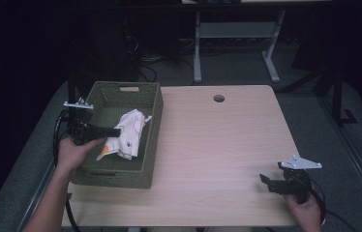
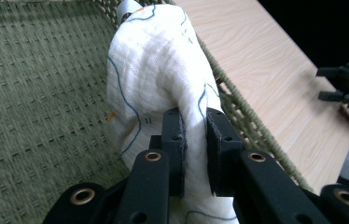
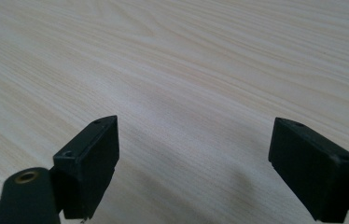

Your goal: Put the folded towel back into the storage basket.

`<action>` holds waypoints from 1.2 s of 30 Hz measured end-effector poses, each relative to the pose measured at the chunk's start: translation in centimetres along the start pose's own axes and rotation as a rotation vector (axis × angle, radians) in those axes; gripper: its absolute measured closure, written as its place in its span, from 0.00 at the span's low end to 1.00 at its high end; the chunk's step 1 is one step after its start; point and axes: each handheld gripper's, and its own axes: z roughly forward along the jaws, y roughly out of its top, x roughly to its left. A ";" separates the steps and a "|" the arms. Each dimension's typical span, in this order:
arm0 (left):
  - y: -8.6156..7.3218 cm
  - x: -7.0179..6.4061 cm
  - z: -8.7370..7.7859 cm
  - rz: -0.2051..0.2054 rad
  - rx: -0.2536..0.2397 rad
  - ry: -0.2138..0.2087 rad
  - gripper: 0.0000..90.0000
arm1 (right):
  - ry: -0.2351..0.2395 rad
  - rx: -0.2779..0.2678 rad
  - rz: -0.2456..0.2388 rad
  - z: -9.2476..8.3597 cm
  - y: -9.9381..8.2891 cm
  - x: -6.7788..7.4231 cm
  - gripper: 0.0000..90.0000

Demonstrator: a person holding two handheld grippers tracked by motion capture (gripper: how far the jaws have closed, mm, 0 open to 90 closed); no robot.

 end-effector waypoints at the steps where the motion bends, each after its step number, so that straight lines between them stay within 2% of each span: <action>1: 0.1 0.2 0.1 0.003 0.007 0.000 0.88 | 0.004 0.008 0.002 0.1 0.0 0.0 0.18; 5: 0.4 0.4 0.1 0.018 0.018 -0.003 0.88 | 0.000 0.008 0.000 0.2 0.0 0.0 0.18; 7: 0.8 0.5 0.3 0.071 0.028 0.032 0.86 | 0.000 0.011 0.002 0.2 0.0 0.0 0.18; 8: 0.8 0.5 0.3 0.071 0.028 0.032 0.80 | 0.001 0.014 0.004 0.3 0.0 0.0 0.18; 9: 1.1 0.8 0.4 0.086 0.044 0.108 0.75 | 0.000 0.018 0.004 0.4 0.0 0.0 0.18; 12: 1.2 1.1 0.4 0.064 0.046 0.120 0.69 | -0.001 0.026 -0.004 0.6 0.1 0.3 0.18; 18: 0.2 1.0 0.1 0.052 0.047 0.128 0.69 | 0.007 0.025 -0.015 0.6 0.2 0.7 0.18; 24: -0.8 1.1 -0.5 0.031 0.028 0.131 0.68 | 0.015 0.032 -0.026 0.8 0.3 1.0 0.18; 33: -0.9 0.5 -0.2 0.040 0.027 0.135 0.63 | 0.015 0.028 -0.026 0.8 0.3 1.0 0.18; 36: -1.0 0.3 -0.1 0.030 0.033 0.150 0.57 | 0.017 0.028 -0.027 0.8 0.3 1.1 0.18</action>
